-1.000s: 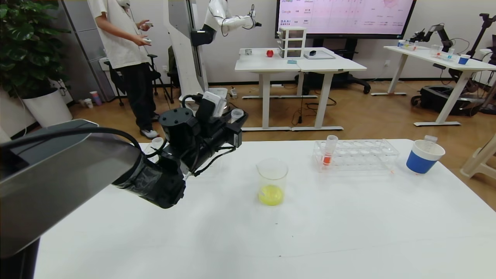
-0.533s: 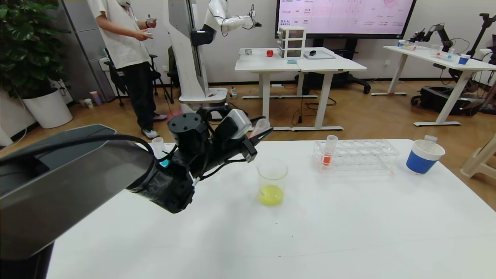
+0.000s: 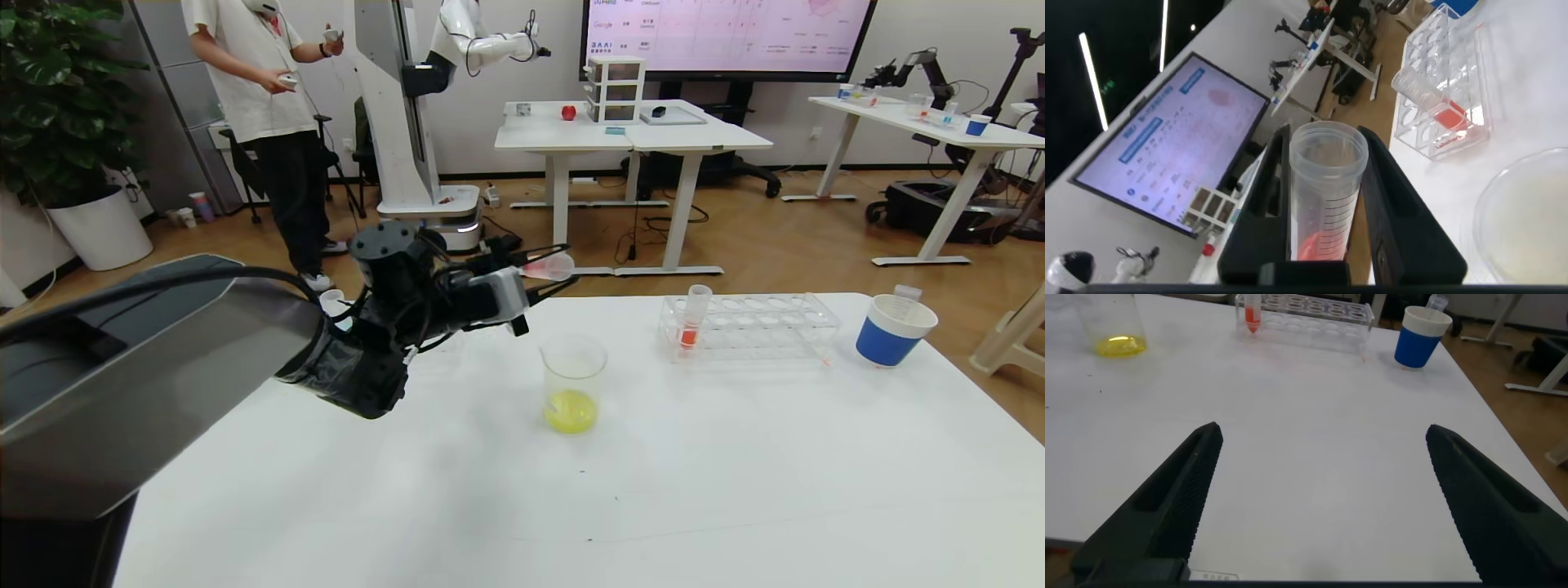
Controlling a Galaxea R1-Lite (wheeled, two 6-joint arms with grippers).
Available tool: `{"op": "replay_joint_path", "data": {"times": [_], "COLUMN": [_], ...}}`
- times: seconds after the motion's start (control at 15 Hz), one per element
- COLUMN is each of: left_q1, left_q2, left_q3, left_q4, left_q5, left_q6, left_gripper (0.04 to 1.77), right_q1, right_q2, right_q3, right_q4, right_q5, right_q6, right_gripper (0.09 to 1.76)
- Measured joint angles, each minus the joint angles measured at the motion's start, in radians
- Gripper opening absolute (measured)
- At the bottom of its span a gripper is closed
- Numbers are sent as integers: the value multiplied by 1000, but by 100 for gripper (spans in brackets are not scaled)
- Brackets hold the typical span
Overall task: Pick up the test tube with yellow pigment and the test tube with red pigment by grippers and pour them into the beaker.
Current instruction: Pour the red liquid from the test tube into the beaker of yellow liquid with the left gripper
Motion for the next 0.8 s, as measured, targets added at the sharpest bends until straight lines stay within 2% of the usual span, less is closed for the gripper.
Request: {"op": "replay_joint_path", "data": {"times": [0.13,0.27,0.47,0.8], "left_q1": [5,6,-3,-17], "left_q2": [9,20,39,63], "left_q3": [-28,-46,-56,-56], "left_q4": [48,70,69,69], "left_q5": [-68,-113,-147,-157], "left_q6": [117,193,257,363], "left_gripper": [53,53,53,53], "right_q1": [0,0,0,0], "right_q2": [0,0,0,0], "right_q3": [0,0,0,0], "right_q4": [0,0,0,0], "right_q5": [0,0,0,0], "right_q6": [0,0,0,0], "right_gripper": [174,174,174,174]}}
